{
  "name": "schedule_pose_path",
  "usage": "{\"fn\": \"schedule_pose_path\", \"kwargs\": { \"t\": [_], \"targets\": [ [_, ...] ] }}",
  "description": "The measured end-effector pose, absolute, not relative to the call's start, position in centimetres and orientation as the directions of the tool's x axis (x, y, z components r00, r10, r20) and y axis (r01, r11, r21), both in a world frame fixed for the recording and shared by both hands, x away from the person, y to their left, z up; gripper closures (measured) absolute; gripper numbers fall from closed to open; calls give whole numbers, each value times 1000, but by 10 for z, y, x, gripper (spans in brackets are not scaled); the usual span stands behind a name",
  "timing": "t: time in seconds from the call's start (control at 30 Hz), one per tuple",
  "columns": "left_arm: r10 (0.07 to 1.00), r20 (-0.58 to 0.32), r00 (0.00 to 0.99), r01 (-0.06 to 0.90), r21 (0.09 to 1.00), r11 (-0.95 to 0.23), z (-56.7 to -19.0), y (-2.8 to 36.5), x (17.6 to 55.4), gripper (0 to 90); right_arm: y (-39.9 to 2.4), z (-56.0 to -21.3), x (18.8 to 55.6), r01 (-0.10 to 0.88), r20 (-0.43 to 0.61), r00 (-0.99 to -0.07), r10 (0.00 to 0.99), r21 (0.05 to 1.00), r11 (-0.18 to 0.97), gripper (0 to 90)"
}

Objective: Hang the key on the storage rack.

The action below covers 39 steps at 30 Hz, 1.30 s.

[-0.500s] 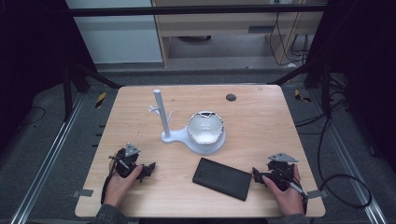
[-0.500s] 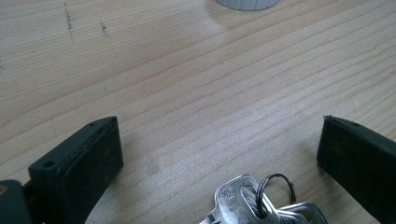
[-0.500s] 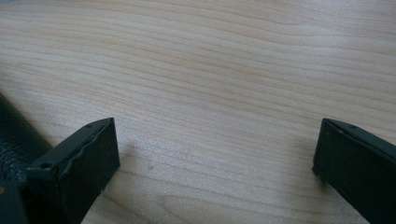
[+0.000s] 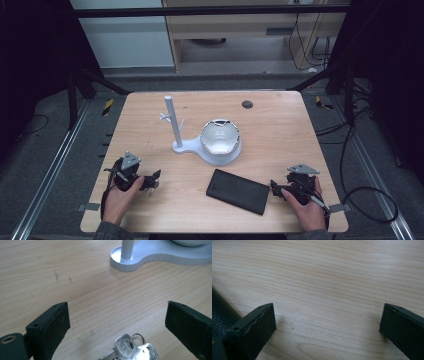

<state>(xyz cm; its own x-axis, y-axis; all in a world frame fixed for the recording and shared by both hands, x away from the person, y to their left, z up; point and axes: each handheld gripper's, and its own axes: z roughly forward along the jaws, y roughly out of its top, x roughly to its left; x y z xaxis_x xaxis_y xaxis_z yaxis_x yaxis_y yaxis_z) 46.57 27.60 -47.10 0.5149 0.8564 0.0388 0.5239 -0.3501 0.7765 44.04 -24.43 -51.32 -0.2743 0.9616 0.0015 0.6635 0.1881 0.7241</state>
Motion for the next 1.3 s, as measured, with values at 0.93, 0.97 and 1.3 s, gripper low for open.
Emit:
{"fn": "schedule_pose_path", "kwargs": {
  "t": [0.93,0.97,1.3],
  "targets": [
    [661,83,746,592,371,-715,-459,268,476,376,-244,-513,438,663,-4,-267,964,724,187,5],
    [653,88,752,587,361,-725,-460,267,478,376,-244,-513,438,663,-4,-268,964,724,187,5],
    [654,81,752,604,312,-733,-468,269,487,384,-243,-513,438,665,0,-264,964,725,183,4]
  ]
}}
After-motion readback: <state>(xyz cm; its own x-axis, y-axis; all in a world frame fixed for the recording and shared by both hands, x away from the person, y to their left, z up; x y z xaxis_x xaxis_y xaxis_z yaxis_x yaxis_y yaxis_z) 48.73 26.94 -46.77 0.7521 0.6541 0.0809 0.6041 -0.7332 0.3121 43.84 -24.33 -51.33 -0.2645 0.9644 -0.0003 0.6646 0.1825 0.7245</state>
